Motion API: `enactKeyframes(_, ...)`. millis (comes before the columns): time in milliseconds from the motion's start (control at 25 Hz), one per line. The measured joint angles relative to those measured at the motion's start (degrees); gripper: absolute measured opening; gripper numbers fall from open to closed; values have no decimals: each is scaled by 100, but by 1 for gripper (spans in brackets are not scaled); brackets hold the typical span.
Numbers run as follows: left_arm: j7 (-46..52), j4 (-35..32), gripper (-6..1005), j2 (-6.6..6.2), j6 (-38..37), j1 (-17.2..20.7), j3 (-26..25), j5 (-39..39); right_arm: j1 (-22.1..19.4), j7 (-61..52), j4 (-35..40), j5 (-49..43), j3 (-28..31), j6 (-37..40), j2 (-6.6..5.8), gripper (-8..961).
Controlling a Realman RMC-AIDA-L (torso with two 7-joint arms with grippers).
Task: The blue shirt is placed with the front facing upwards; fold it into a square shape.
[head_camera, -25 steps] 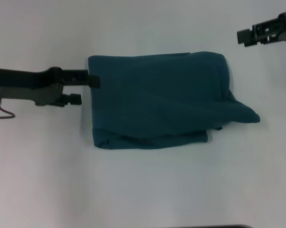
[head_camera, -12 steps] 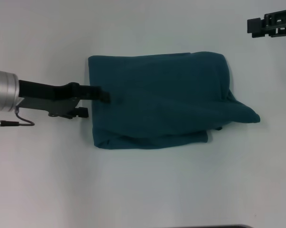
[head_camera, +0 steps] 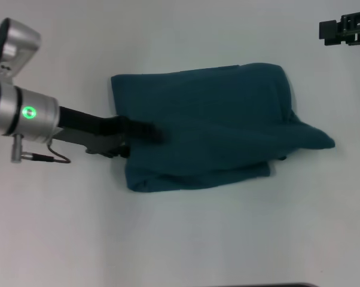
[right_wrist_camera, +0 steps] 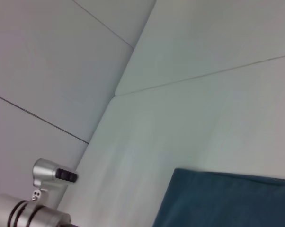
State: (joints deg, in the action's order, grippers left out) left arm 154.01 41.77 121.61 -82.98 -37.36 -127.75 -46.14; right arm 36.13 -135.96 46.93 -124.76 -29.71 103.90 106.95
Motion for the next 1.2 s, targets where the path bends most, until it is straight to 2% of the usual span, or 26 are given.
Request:
enactKeyframes(120, 1, 7, 913, 10, 53, -91, 236, 38, -1, 0, 0, 49, 1, 18, 0, 459)
enactKeyframes(320, 26, 50, 888, 19, 80, -91, 243, 45, -11, -10, -6, 99, 1, 77, 1, 458)
enactKeyframes(360, 27, 49, 711, 19, 82, -90, 242, 45, -13, -15, -8, 100, 1, 78, 1, 458)
enactKeyframes(800, 26, 44, 475, 107, 84, -96, 225, -10, -28, -46, -9, 101, 0, 78, -6, 457)
enactKeyframes(960, -46, 52, 336, 120, -82, -38, 211, -139, -45, -52, -9, 101, 0, 77, -8, 457)
enactKeyframes(1200, -256, 292, 180, 42, -731, 283, -26, -429, -51, -65, -19, 101, 0, 77, -8, 456)
